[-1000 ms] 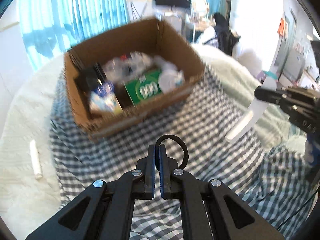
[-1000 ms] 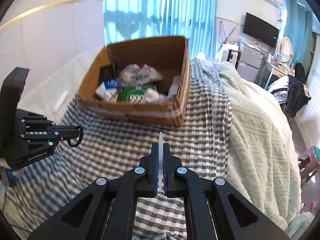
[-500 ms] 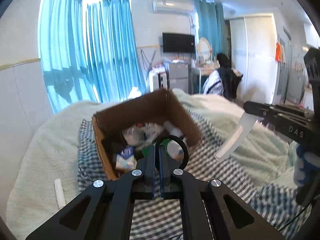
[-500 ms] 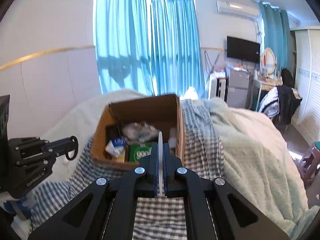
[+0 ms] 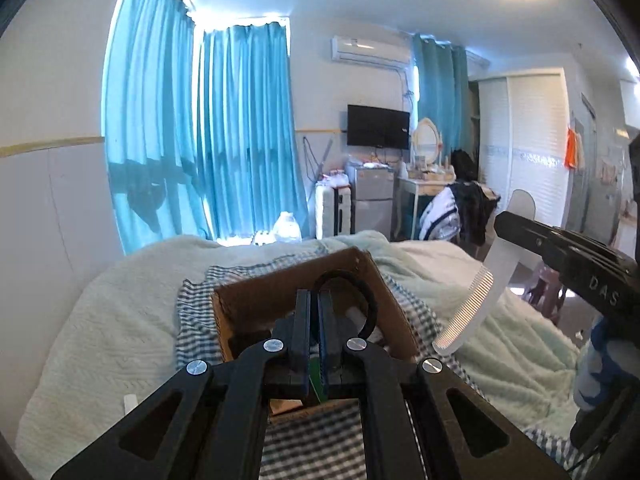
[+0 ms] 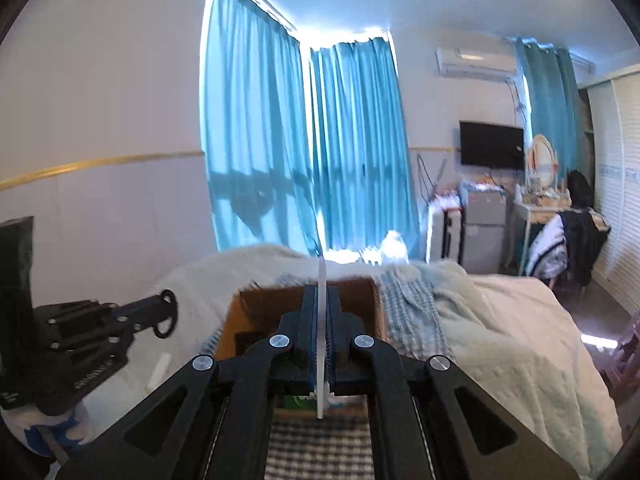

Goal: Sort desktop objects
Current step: 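Carry the hair tie and comb over the cardboard box with both tools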

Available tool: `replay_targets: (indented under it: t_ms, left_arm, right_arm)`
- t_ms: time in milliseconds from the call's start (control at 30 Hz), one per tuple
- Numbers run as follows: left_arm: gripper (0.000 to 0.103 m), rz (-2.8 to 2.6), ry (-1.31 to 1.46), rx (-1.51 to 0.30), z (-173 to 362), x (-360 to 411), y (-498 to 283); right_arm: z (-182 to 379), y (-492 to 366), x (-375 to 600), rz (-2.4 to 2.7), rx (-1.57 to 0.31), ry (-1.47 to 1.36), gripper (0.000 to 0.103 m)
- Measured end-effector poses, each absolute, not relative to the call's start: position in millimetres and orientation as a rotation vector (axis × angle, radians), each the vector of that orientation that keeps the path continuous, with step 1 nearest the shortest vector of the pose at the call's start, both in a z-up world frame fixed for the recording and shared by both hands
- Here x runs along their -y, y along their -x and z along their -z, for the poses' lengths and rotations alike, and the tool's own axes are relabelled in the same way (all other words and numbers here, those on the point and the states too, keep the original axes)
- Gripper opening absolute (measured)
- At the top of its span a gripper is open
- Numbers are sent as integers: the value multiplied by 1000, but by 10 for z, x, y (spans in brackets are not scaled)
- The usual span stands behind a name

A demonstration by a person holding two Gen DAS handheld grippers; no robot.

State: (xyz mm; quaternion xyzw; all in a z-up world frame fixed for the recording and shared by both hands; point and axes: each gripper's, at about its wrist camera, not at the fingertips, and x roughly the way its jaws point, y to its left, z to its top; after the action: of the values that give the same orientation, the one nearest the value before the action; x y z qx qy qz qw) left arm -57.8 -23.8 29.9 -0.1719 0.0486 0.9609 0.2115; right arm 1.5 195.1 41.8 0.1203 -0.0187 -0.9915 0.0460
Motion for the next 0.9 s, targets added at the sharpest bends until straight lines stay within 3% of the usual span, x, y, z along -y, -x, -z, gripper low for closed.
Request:
replay_targets:
  t_ms: [400, 900]
  left_arm:
    - [3, -2725, 491, -48, -327, 357, 1059]
    - [3, -2742, 643, -34, 136, 222, 1815]
  right_arm:
    - [-618, 338, -1766, 3025, 38, -242, 3]
    - [-232, 1071, -1729, 3016, -26, -297, 3]
